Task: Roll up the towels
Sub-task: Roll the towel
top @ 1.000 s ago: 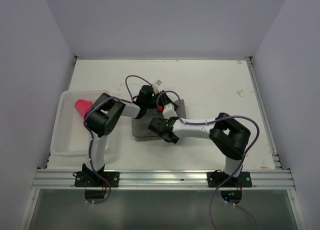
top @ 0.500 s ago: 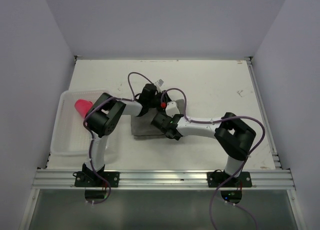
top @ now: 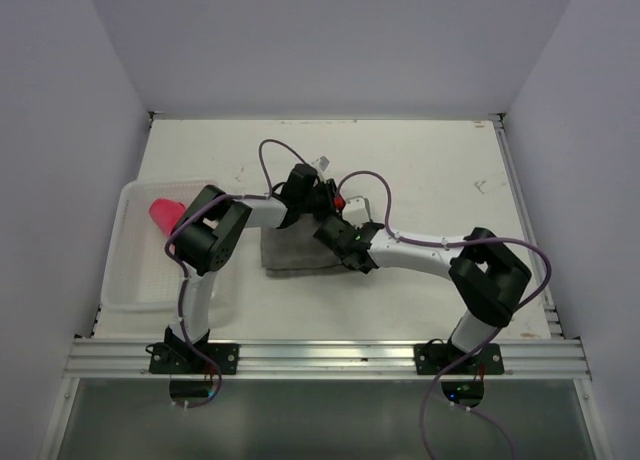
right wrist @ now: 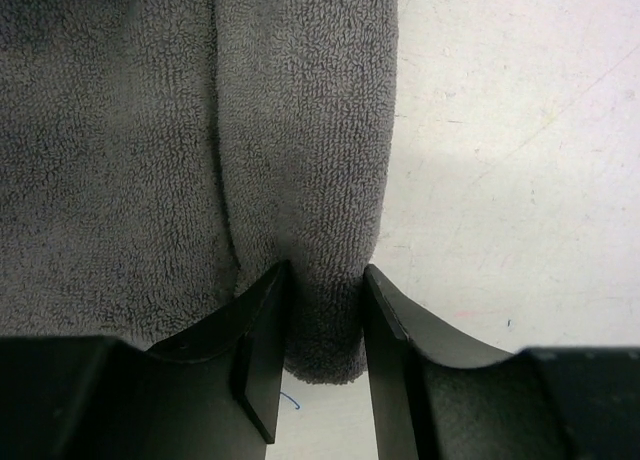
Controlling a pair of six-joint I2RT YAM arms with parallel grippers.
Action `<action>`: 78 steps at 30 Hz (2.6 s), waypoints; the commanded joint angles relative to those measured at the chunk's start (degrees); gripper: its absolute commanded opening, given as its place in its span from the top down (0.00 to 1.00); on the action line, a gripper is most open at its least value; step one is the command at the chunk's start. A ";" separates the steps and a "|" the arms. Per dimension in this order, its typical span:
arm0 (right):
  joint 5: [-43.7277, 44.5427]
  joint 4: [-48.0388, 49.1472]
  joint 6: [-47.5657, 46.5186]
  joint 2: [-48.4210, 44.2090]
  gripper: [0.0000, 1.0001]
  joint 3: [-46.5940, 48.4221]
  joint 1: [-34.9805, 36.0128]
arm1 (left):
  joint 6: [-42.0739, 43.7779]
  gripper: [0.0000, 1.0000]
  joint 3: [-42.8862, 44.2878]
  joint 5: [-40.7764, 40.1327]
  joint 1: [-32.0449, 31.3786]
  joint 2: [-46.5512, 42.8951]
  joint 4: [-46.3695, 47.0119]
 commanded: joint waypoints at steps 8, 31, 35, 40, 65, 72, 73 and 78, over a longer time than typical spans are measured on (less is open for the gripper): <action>-6.27 0.36 1.02 -5.38 0.53 -0.35 -3.72 | 5.91 0.67 2.92 -8.97 0.54 1.79 -10.88; -38.09 23.47 0.41 -14.53 0.36 -10.81 -23.41 | 5.56 0.67 3.10 -8.44 0.63 2.06 -11.58; -38.88 24.52 -0.20 -11.81 0.37 -10.37 -23.67 | 5.83 0.67 3.10 -8.53 0.63 1.18 -11.85; -37.40 25.32 -0.47 -10.13 0.39 -11.60 -23.76 | 6.18 0.67 3.45 -8.53 0.72 0.57 -12.46; -10.43 14.08 -13.65 -5.91 1.00 -3.08 -10.77 | 5.21 0.65 2.92 -5.72 3.53 -6.72 -12.11; 4.42 9.77 -13.82 -1.61 1.00 0.43 -4.96 | 3.37 0.65 1.25 -2.12 4.58 -9.89 -9.22; 5.31 8.72 -13.83 -0.99 1.00 1.65 -3.82 | 2.93 0.65 0.56 -1.24 4.84 -10.07 -8.43; 12.17 3.88 -12.34 3.57 1.00 6.84 -0.65 | 1.08 0.65 -0.68 1.23 5.20 -10.69 -3.76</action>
